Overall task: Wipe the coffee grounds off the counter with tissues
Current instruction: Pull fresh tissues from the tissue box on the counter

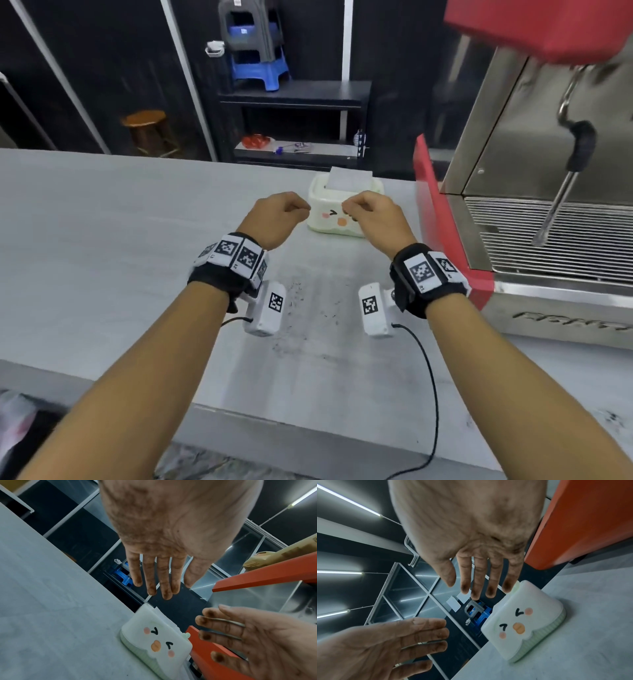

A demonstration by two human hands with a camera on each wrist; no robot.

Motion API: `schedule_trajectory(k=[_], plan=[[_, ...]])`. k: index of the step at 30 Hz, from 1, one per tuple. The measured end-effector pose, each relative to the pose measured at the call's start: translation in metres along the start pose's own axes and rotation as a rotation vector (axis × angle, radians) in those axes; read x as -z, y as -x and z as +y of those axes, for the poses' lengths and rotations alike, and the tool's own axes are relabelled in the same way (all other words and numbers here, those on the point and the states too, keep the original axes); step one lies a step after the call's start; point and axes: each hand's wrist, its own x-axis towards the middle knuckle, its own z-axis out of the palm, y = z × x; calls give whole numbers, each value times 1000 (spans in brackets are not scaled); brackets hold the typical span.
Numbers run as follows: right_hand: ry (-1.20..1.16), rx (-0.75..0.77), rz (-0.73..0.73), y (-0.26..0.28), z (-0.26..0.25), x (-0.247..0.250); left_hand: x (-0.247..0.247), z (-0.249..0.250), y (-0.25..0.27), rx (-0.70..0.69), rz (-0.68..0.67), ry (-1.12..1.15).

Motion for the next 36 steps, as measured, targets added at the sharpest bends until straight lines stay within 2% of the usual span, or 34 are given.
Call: schedule_trajectory(k=[3,12,20,30,33,36], plan=[[-4,-28,41,-21,2,1,-3,3,-24,-7,27,31],[142,-71,144,-84,13,7,-16,-4,-103,-7,-39,88],[228,-172,207,-137,37,5,-30,-13,-168,-19,-64,2],[415,-331,158,-168,55,3,-52,-23,-201,54,-131,-219],[397,-352,118,-169,61,1,-56,-25,-202,37,-149,-202],[329,-330,145,-168,64,0,-56,-25,-204,11,-127,-123]])
